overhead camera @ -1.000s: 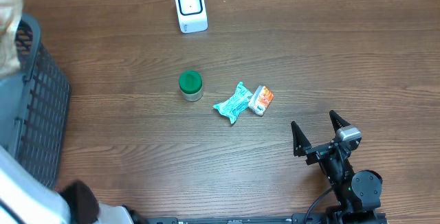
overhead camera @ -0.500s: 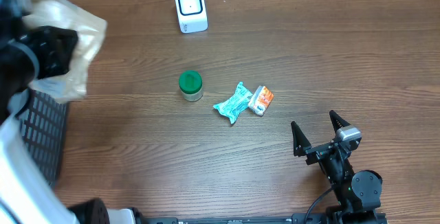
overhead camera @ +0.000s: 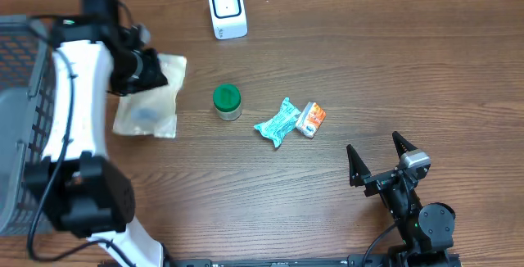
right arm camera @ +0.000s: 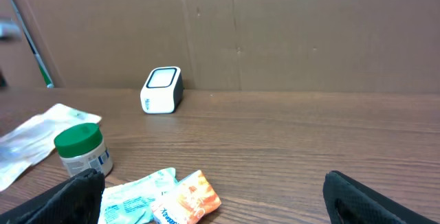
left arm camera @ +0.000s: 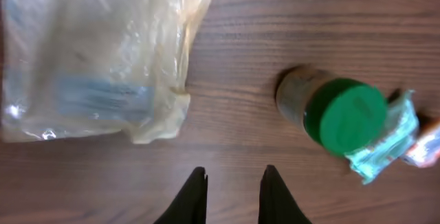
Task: Scan the item barcode
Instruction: 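Lift the clear bag out and place it left of the jar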
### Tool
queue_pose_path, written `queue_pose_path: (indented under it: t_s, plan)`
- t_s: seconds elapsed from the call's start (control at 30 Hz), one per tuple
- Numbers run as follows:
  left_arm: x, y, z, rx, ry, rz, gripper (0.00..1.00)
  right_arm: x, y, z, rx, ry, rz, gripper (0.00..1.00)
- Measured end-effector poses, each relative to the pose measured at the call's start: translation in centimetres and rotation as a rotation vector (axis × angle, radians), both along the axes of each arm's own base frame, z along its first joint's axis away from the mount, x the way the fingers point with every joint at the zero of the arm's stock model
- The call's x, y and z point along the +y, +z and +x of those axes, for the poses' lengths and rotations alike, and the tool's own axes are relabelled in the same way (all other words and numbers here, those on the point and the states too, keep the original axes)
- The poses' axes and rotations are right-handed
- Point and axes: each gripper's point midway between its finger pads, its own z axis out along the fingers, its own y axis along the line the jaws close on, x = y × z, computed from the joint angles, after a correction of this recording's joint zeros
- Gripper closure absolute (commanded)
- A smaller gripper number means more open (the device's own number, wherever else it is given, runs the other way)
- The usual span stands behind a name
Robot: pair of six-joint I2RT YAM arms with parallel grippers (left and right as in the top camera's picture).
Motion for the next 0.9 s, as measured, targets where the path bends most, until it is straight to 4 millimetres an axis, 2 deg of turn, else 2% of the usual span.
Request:
queue_pose_path:
  t_s: [0.07, 0.17, 0.3, 0.33, 0.37, 0.43, 0.47, 0.5, 0.53, 0.7, 0.8, 0.9]
  plan:
    - [-0.9, -2.0, 0.1, 0.026, 0.002, -0.005, 0.88, 0.0, 0.0, 0.0, -0.001, 0.000, 0.000, 0.00]
    - [-2.0, -3.8, 0.3, 0.045, 0.006, -0.010, 0.87, 0.0, 0.0, 0.0, 0.000, 0.000, 0.000, 0.00]
    - [-2.8, -4.6, 0.8, 0.040, 0.009, 0.004, 0.82, 0.0, 0.0, 0.0, 0.000, 0.000, 0.000, 0.00]
    - [-2.7, -4.6, 0.9, 0.033, 0.009, 0.016, 0.75, 0.0, 0.0, 0.0, 0.000, 0.000, 0.000, 0.00]
    - [-2.5, -4.6, 1.0, 0.030, 0.013, 0.030, 0.73, 0.0, 0.0, 0.0, 0.000, 0.000, 0.000, 0.00]
    - [-1.5, -4.6, 1.7, 0.006, 0.030, 0.074, 0.74, 0.0, 0.0, 0.0, 0.000, 0.000, 0.000, 0.00]
    - [-0.8, -4.6, 2.2, -0.014, 0.040, 0.099, 0.80, 0.0, 0.0, 0.0, 0.000, 0.000, 0.000, 0.00]
    - [0.1, -4.5, 2.8, -0.041, 0.050, 0.132, 0.93, 0.0, 0.0, 0.0, 0.000, 0.000, 0.000, 0.00]
    - [1.9, -4.2, 3.8, -0.081, 0.075, 0.189, 0.96, 0.0, 0.0, 0.0, 0.000, 0.000, 0.000, 0.00]
    - [6.5, -2.9, 7.4, -0.242, 0.104, 0.331, 0.96, 0.0, 0.0, 0.0, 0.000, 0.000, 0.000, 0.00]
    - [7.8, -2.8, 8.5, -0.295, 0.105, 0.384, 0.96, 0.0, 0.0, 0.0, 0.000, 0.000, 0.000, 0.00]
    - [8.4, -4.1, 8.8, -0.292, 0.098, 0.422, 0.96, 0.0, 0.0, 0.0, 0.000, 0.000, 0.000, 0.00]
